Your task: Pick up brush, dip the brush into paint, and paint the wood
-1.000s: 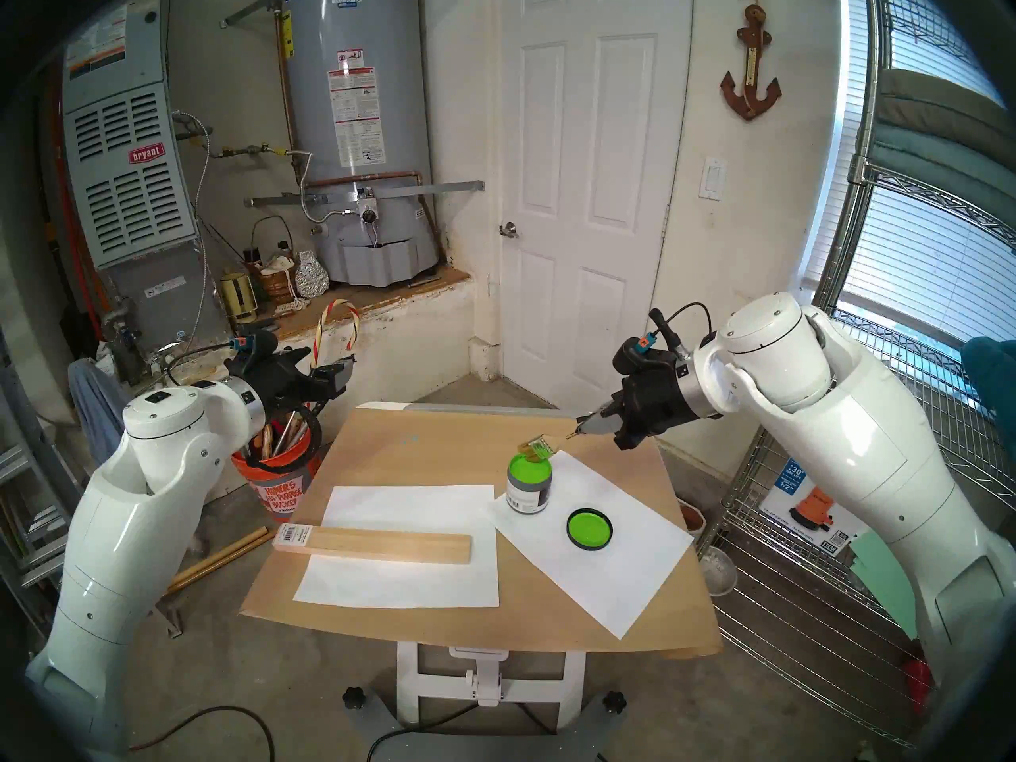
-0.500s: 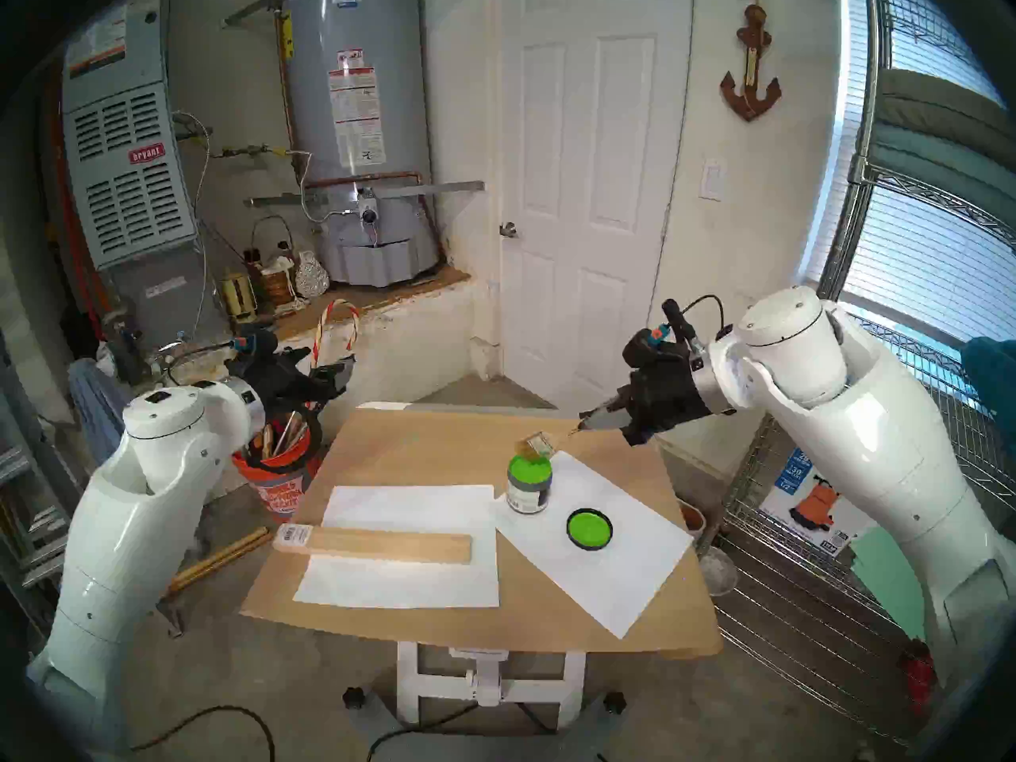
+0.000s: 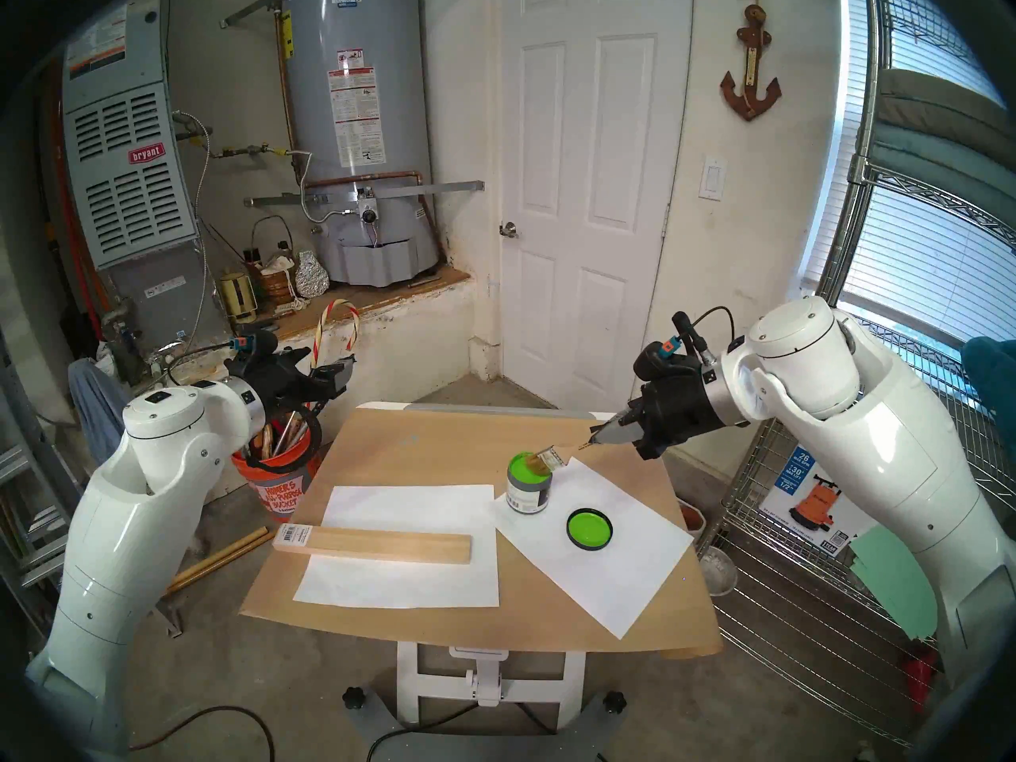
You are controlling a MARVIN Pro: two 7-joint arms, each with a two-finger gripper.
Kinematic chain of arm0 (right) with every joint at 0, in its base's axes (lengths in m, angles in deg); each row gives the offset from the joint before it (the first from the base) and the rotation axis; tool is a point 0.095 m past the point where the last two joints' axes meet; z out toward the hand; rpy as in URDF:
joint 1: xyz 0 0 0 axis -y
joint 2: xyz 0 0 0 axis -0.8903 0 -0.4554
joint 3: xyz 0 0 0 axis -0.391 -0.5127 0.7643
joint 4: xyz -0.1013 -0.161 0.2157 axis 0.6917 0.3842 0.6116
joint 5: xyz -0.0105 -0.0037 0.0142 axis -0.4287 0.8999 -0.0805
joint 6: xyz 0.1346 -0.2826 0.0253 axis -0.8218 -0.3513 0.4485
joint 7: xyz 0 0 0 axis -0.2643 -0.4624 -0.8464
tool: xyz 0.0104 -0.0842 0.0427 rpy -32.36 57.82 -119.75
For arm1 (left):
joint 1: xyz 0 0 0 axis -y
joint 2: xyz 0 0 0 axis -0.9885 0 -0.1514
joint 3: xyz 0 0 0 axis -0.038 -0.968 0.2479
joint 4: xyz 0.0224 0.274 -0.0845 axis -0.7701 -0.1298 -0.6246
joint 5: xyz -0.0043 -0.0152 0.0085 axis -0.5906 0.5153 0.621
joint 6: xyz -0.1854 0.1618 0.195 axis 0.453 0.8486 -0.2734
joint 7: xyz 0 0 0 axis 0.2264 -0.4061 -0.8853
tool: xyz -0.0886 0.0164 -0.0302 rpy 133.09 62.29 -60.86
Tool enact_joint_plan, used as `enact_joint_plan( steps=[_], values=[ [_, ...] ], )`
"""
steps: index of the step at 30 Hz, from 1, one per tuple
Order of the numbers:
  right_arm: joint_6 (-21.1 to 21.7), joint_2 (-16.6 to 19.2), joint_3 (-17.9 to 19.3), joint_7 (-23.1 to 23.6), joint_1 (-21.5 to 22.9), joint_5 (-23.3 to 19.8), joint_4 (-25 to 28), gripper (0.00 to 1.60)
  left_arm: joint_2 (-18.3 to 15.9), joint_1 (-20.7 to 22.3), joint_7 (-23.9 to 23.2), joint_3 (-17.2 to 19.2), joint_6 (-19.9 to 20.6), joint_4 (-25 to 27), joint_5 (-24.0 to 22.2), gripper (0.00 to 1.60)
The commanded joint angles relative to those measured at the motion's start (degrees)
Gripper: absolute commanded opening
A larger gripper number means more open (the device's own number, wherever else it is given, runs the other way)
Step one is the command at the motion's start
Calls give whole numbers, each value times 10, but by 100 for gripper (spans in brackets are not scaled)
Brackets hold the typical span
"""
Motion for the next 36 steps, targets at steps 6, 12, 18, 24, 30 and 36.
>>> enact_joint_plan(
  steps=[6, 12, 18, 24, 30, 36],
  values=[
    [5, -24, -22, -5, 35, 28, 5, 0, -1, 5, 0, 5, -2, 10, -1, 160],
    [9, -35, -48, 0, 59, 50, -3, 0, -1, 5, 0, 5, -2, 10, -1, 160],
    [16, -39, -57, 11, 75, 59, -5, 0, -1, 5, 0, 5, -2, 10, -1, 160],
    [25, -42, -68, 22, 90, 72, 3, 0, -1, 5, 0, 5, -2, 9, -1, 160],
    [27, -48, -76, 17, 95, 84, 14, 0, -1, 5, 0, 5, -2, 9, -1, 160],
    [26, -56, -97, 19, 107, 100, 9, 0, -1, 5, 0, 5, -2, 10, -1, 160]
  ],
)
